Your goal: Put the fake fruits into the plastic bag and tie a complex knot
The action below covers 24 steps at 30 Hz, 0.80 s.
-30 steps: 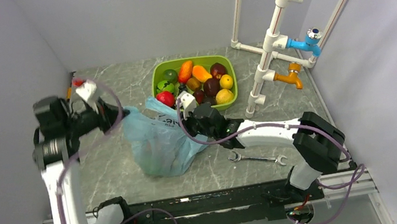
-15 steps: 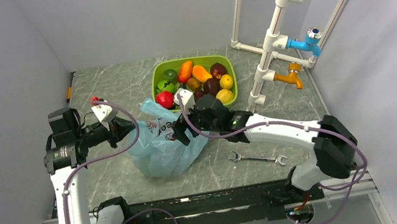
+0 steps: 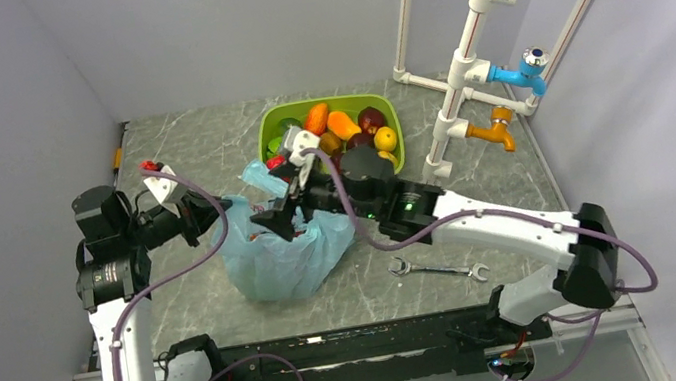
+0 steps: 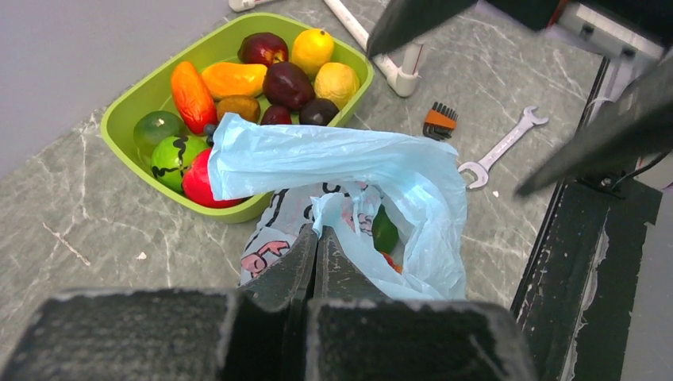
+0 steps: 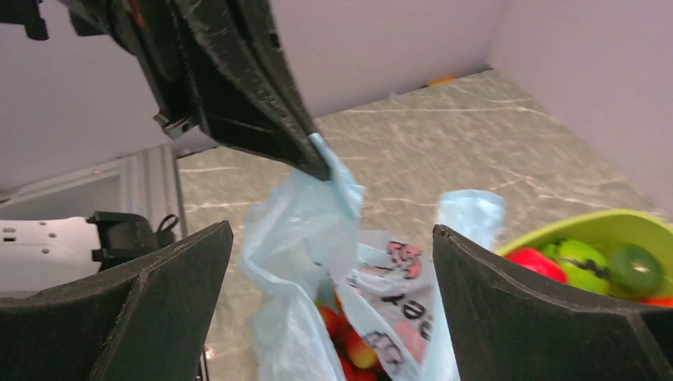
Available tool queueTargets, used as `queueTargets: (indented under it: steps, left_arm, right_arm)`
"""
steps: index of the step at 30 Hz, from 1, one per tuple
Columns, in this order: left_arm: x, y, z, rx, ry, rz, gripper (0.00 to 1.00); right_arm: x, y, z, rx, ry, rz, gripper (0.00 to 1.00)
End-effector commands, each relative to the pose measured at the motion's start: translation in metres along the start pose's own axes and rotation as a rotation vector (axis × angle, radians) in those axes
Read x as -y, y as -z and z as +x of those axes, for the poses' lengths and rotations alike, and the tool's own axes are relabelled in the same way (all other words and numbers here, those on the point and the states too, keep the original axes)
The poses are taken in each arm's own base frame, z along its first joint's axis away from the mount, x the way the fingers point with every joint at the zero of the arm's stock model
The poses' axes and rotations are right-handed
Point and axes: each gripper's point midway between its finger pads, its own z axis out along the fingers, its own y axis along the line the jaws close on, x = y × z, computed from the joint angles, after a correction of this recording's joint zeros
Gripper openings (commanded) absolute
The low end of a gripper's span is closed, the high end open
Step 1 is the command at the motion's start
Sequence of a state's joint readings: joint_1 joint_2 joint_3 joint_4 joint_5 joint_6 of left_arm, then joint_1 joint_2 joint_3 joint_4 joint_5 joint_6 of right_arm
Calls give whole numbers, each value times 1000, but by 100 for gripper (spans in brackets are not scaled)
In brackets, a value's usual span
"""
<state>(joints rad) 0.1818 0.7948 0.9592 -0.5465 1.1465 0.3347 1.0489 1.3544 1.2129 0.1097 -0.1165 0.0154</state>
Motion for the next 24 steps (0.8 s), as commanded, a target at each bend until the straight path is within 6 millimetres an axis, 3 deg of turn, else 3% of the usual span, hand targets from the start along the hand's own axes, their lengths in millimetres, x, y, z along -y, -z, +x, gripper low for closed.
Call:
queueTargets:
  steps: [1,7,9,13,15,18,20,22,24]
  left_arm:
    - [6,2,-22,55,-23,8,0]
    - [13,3,-26,72,-18,24,0]
    - [16,4,-27,76,-18,31,0]
    - [19,8,-27,57,-18,16,0]
    - [18,11,-28,36,-28,-2,0]
    - [16,16,-28,-17,-38,-26,0]
    - [16,18,-28,-66,-62,3,20]
    - [25,21,-25,-120,-61,67,48]
    - [27,23,-37,-137,-79,103,62]
  right_arm:
    - [-22,-33,-11,105,-55,-71,100]
    - [-25,-69,13,129,-69,-63,100]
    - [-27,-76,28,114,-56,-76,92]
    - [-33,-73,61,71,-14,-107,55]
    - [-36,-65,66,63,13,-131,21]
    - [-42,-56,68,59,53,-169,0]
    - [-46,-53,68,51,76,-194,0]
    - [-48,-51,67,48,92,-207,0]
    - [-49,-51,68,36,98,-213,0]
